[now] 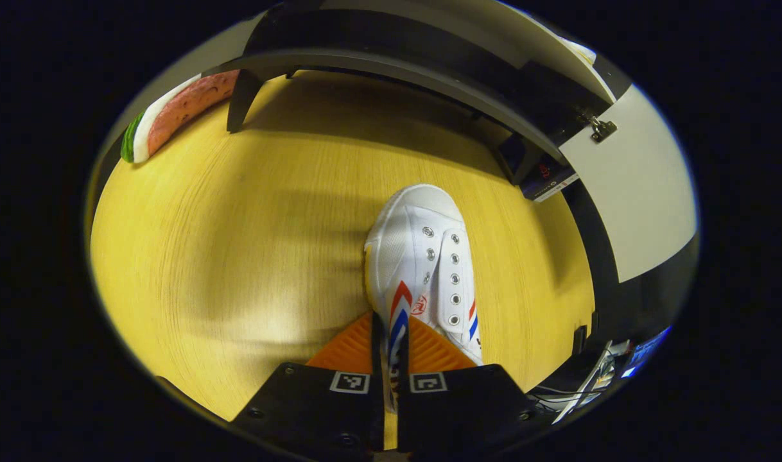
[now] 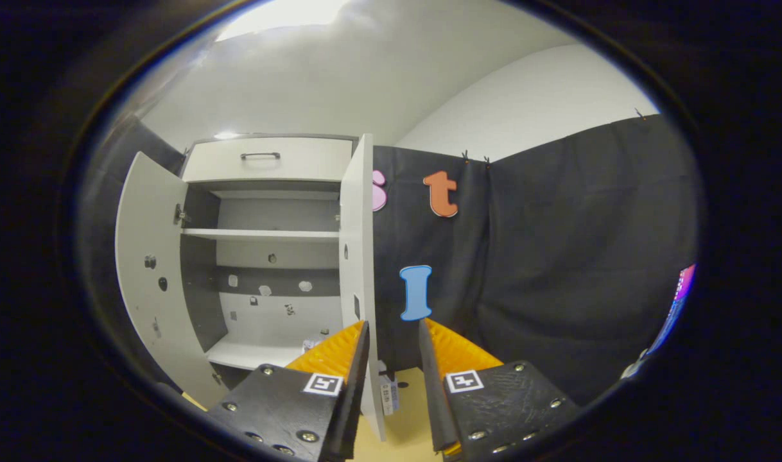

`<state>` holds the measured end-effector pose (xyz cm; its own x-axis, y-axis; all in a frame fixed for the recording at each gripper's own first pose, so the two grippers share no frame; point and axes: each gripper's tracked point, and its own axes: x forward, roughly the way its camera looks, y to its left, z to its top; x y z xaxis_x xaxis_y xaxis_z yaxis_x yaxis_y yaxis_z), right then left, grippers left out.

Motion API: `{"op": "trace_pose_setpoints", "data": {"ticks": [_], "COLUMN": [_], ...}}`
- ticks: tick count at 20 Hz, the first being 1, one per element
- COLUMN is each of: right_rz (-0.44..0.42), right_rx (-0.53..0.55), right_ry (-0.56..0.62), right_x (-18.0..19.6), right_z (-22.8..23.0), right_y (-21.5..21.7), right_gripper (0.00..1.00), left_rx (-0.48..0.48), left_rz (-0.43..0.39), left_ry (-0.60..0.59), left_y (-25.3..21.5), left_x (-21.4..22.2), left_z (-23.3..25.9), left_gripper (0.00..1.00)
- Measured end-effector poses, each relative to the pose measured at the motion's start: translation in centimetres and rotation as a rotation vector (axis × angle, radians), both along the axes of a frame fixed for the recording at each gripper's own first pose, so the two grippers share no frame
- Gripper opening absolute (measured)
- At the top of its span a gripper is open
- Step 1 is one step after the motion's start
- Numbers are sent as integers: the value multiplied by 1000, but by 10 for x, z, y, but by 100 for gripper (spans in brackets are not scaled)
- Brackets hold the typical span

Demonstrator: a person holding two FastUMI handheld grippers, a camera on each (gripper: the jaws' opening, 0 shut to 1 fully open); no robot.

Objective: Grab one shoe with the right hand and put it into the shoe cabinet, grab the other shoe with the left hand and put it into the shoe cabinet; then close the right door with the right hand and the left door with the left hand.

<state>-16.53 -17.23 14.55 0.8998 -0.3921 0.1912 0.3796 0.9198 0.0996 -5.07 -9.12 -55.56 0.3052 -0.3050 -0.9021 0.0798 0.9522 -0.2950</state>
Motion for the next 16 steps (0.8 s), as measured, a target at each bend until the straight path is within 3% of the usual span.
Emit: {"op": "trace_pose_setpoints", "data": {"ticks": [1, 2, 5, 13, 16], "right_rz": [6, 12, 25, 129, 187], "right_rx": [1, 4, 7, 24, 18], "right_ry": [-1, -2, -12, -49, -61], "right_x": [0, 0, -1, 5, 10], "right_z": [0, 1, -1, -13, -14], "right_y": [-1, -2, -8, -16, -16], "right_gripper": [44, 41, 44, 41, 41], "left_rx": [18, 35, 45, -20, -73], "left_rz": [-15, -35, -67, 12, 68], "left_ry": [-4, -7, -62, -334, -451], "left_y": [2, 2, 2, 32, 30], "left_x": [1, 1, 10, 37, 32], "left_z": [1, 3, 20, 105, 90], "left_gripper": [4, 2, 2, 2, 2]}}
